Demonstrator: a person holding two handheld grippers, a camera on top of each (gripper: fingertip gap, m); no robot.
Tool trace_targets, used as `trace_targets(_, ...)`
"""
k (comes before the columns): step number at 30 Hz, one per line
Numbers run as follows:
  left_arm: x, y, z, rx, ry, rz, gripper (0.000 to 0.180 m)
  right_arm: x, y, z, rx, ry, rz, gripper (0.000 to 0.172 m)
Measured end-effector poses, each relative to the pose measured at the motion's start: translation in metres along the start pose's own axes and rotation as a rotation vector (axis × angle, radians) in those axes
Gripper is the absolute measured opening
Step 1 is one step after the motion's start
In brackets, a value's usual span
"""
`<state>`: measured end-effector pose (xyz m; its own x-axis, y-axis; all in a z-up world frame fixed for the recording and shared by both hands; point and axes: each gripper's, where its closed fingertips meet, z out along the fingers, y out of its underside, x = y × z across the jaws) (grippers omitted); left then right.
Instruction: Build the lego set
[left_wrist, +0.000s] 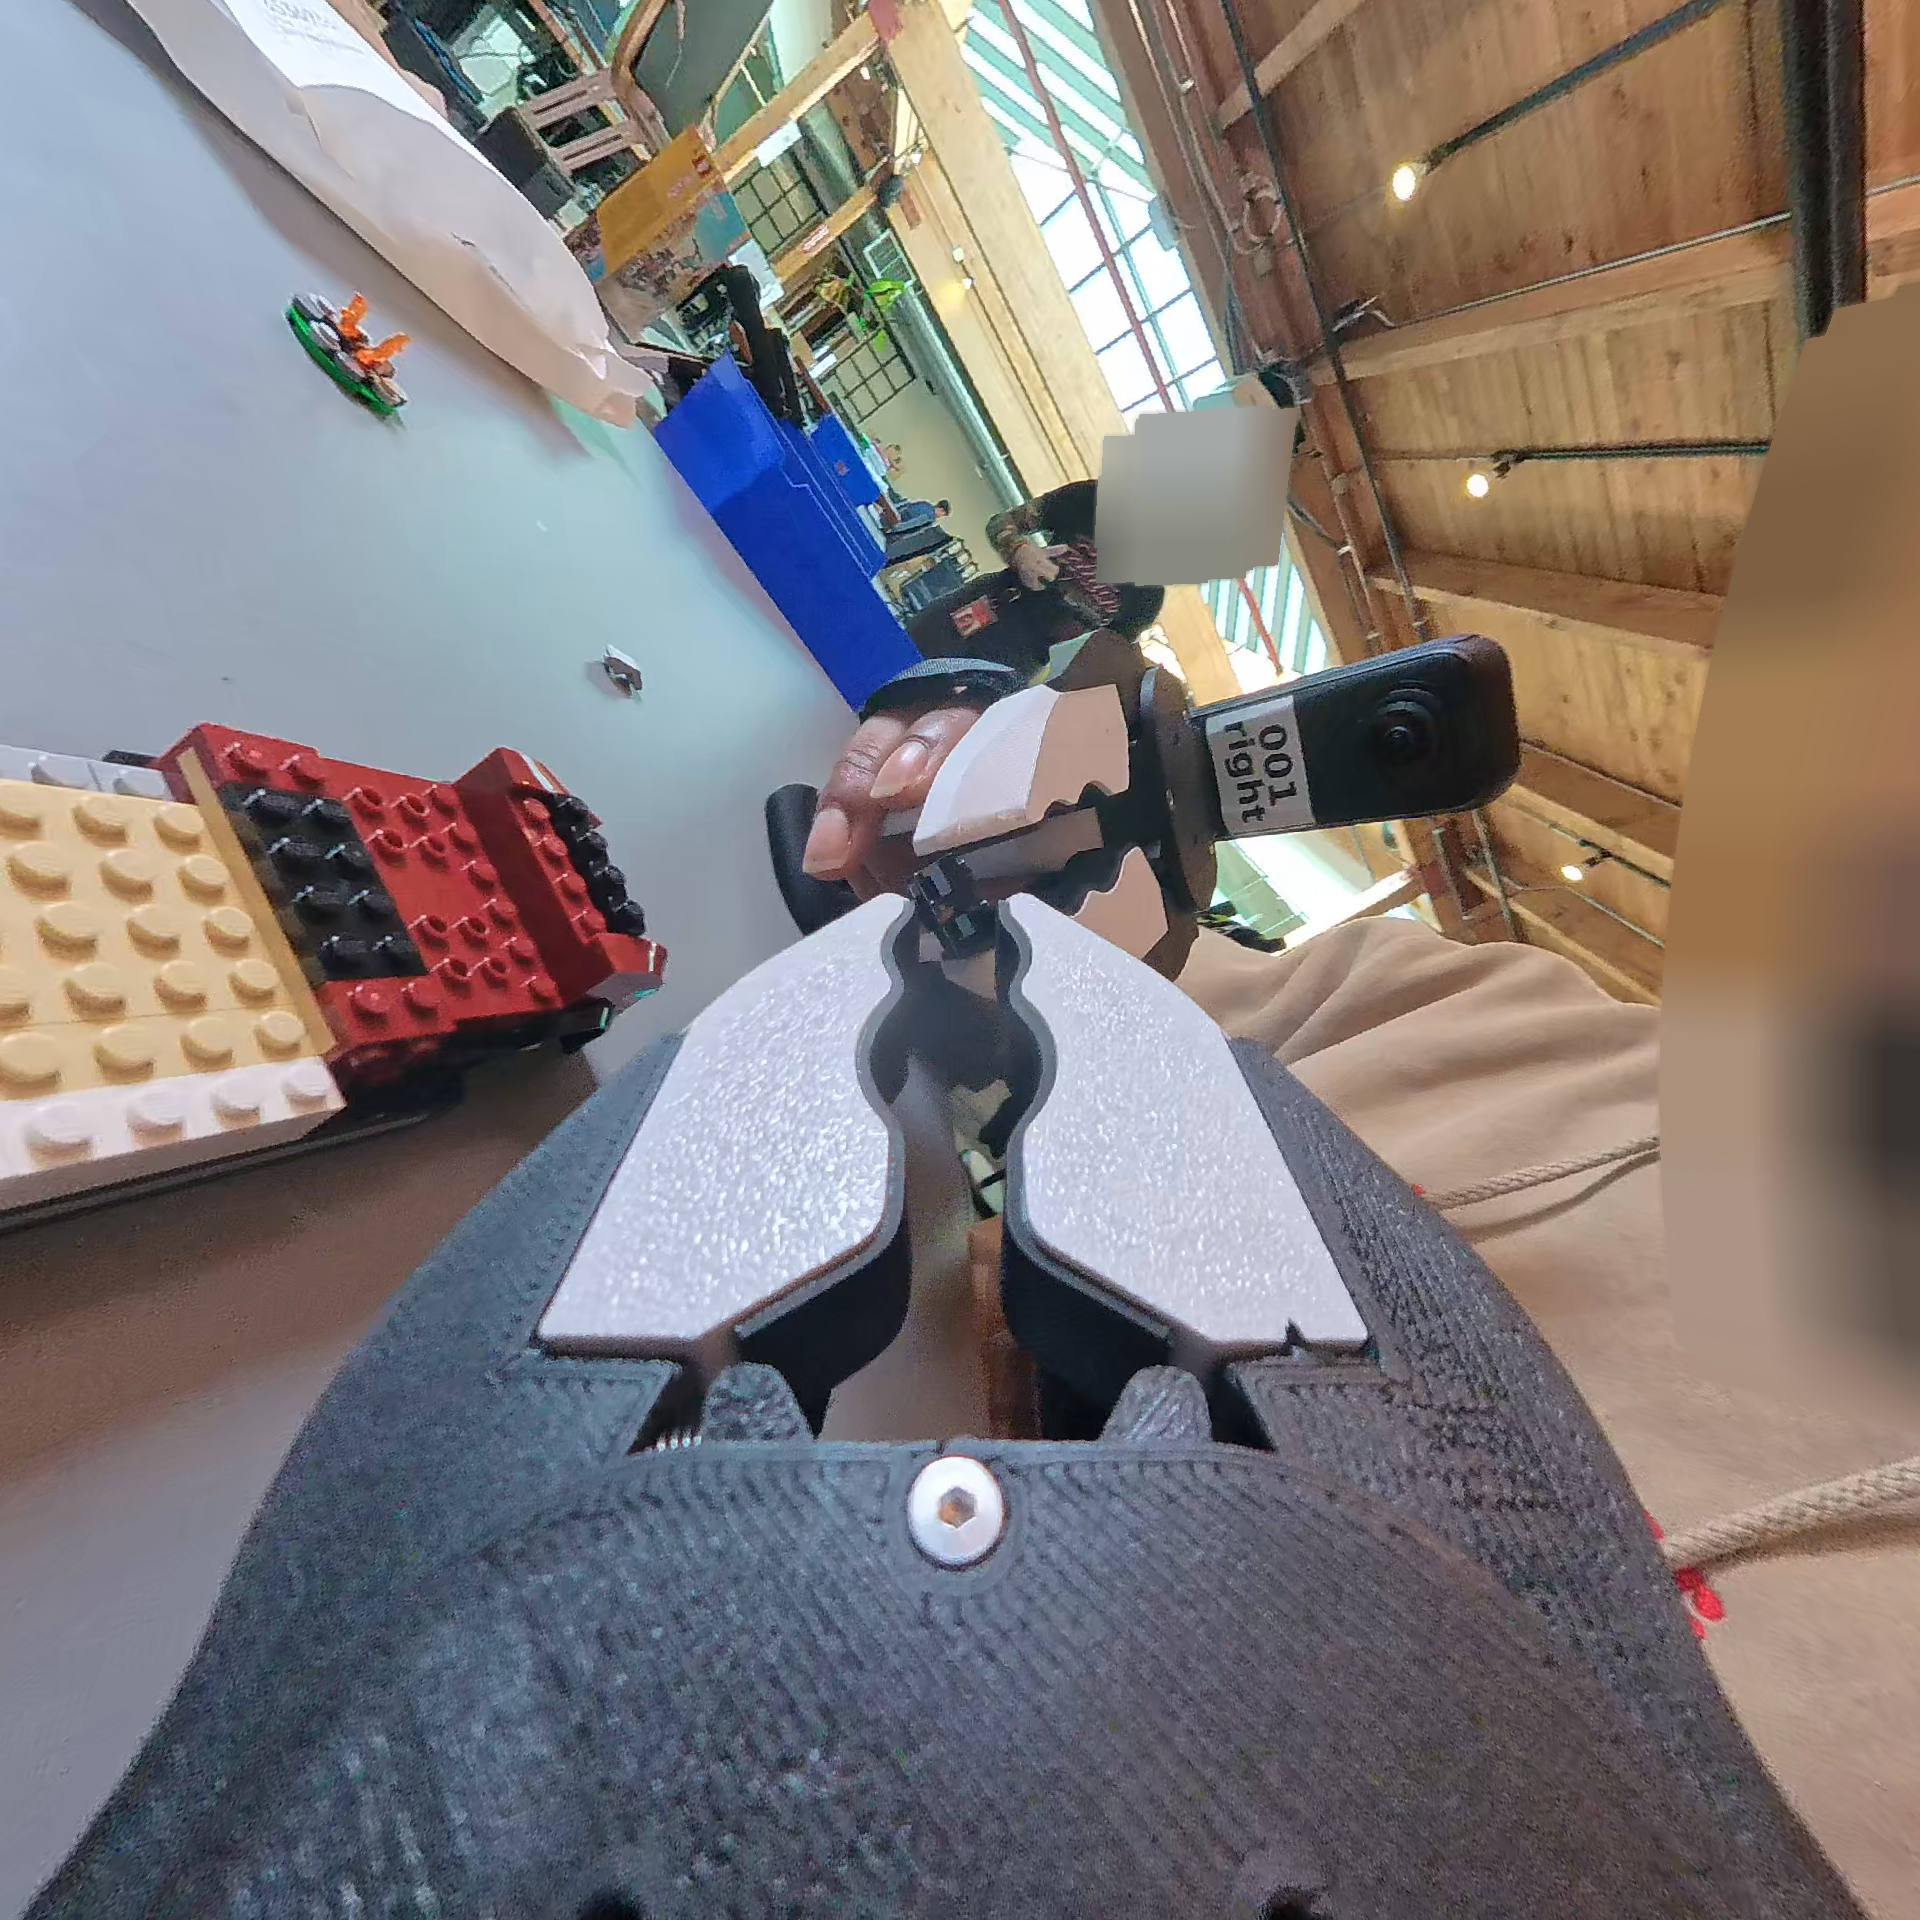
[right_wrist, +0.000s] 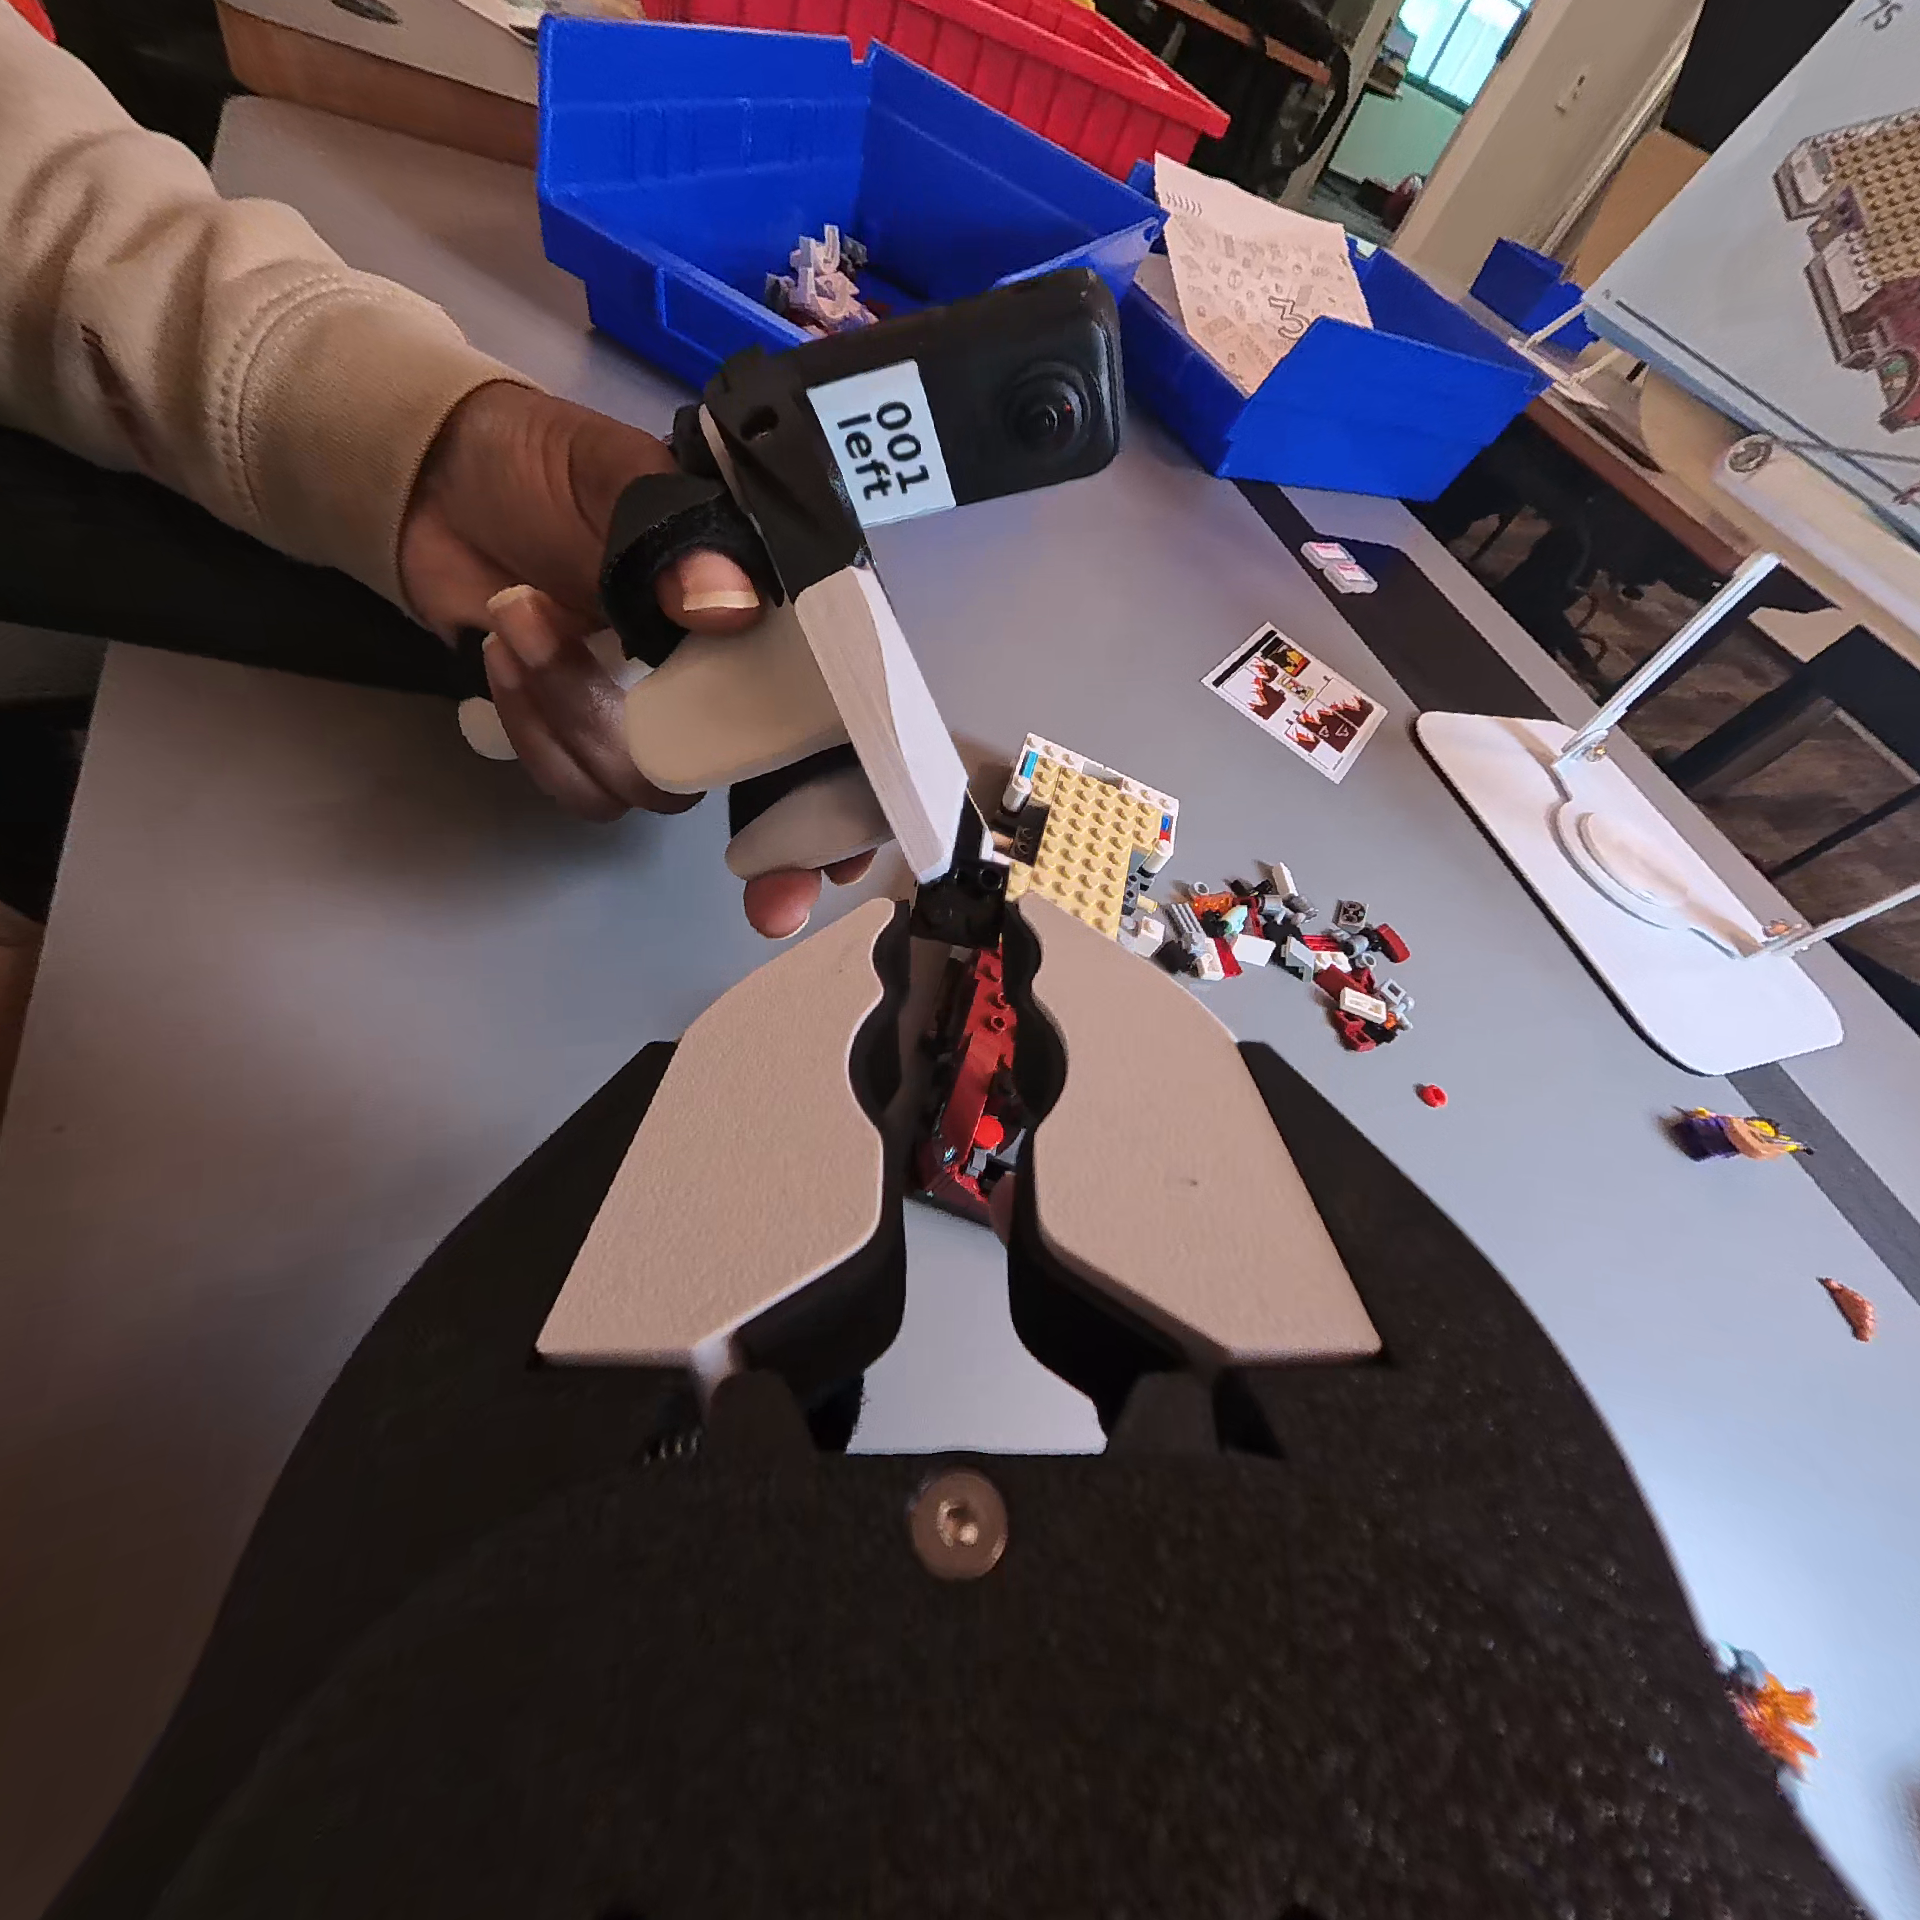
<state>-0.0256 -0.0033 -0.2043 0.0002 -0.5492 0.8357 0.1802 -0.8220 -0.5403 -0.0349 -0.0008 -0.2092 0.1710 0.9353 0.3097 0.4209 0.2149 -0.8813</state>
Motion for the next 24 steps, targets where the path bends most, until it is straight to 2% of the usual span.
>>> trace_targets(6,-0.011,-0.001,-0.001,-0.016,-0.099,0.116,0.016,0.002,0.007,0.003,-0.023,-0.013,0.045,0.017)
trace_targets(14,-0.012,-0.003,-0.003,-0.055,-0.223,0.401,0.018,0.007,0.007,0.001,-0.004,-0.013,0.098,0.017)
trace_targets(24,-0.009,-0.001,0.0,-0.041,-0.2,0.37,0.013,0.006,0.005,0.0,-0.006,0.01,0.065,0.017)
